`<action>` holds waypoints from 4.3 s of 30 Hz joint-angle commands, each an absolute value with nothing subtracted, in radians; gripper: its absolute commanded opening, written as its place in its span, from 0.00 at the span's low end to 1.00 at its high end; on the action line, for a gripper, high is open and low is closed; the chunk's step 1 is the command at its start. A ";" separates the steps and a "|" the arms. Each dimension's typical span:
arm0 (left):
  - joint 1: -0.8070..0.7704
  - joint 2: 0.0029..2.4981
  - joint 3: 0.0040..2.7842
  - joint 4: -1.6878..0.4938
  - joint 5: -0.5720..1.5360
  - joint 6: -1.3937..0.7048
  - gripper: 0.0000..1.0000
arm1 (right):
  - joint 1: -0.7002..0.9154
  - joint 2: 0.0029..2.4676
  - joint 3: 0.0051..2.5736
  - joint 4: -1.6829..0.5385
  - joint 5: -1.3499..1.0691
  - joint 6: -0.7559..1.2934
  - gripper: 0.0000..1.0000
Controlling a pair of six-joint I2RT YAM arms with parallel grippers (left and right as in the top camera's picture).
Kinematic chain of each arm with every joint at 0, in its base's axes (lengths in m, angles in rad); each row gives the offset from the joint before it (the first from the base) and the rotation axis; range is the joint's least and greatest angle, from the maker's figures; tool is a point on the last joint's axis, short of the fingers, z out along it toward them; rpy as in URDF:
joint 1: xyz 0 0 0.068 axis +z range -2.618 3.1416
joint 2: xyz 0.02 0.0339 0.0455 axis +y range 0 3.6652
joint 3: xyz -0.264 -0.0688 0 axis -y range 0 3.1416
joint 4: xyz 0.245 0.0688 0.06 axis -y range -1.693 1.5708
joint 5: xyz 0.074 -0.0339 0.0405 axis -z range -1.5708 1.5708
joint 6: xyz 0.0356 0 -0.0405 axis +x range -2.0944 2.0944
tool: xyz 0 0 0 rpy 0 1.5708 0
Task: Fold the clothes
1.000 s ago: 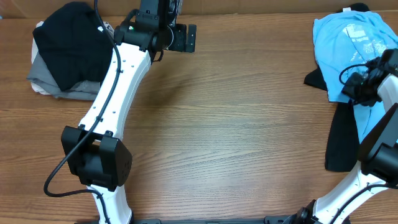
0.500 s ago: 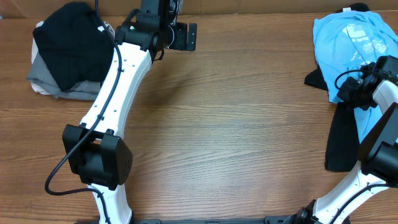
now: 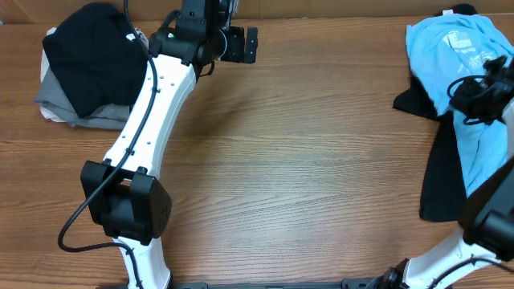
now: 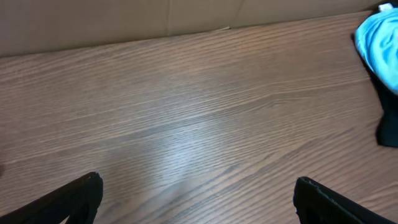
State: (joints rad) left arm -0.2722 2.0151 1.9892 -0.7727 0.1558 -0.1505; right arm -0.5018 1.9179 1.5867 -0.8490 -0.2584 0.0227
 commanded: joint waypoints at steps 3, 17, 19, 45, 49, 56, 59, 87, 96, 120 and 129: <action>-0.216 2.027 2.127 -0.842 0.170 -0.154 0.96 | -0.451 1.810 1.706 -0.955 -0.355 -0.016 0.04; 0.075 2.027 2.242 -1.118 0.149 -0.160 0.77 | 0.186 1.801 1.847 -1.148 -0.395 -0.006 0.04; 0.108 2.027 2.242 -1.142 0.149 -0.155 0.77 | 0.318 1.801 1.847 -1.138 -0.395 0.021 0.04; -0.099 2.045 2.241 -1.167 0.162 0.086 0.80 | 0.363 1.695 1.847 -1.248 -0.271 0.214 0.84; -0.212 2.104 2.241 -1.164 0.130 0.117 0.81 | 0.187 1.711 1.845 -1.252 -0.270 0.199 0.84; -0.337 2.284 2.241 -1.108 0.158 0.116 0.79 | 0.037 1.717 1.810 -1.247 -0.270 0.149 0.84; -0.370 2.355 2.241 -1.045 0.155 0.116 0.79 | 0.010 1.717 1.783 -1.248 -0.270 0.132 0.84; -0.369 2.549 2.288 -0.965 0.022 -0.007 0.04 | 0.008 1.717 1.643 -1.168 -0.258 0.123 0.61; -0.239 2.497 2.621 -1.157 -0.036 -0.096 0.05 | 0.008 1.728 1.643 -1.154 -0.253 0.122 0.39; 0.031 2.434 2.816 -1.513 0.289 -0.344 0.69 | 0.024 1.946 1.498 -1.312 -0.151 0.056 0.55; -0.008 2.252 2.890 -1.676 0.151 -0.291 0.68 | 0.066 1.642 1.230 -1.190 -0.165 0.179 0.54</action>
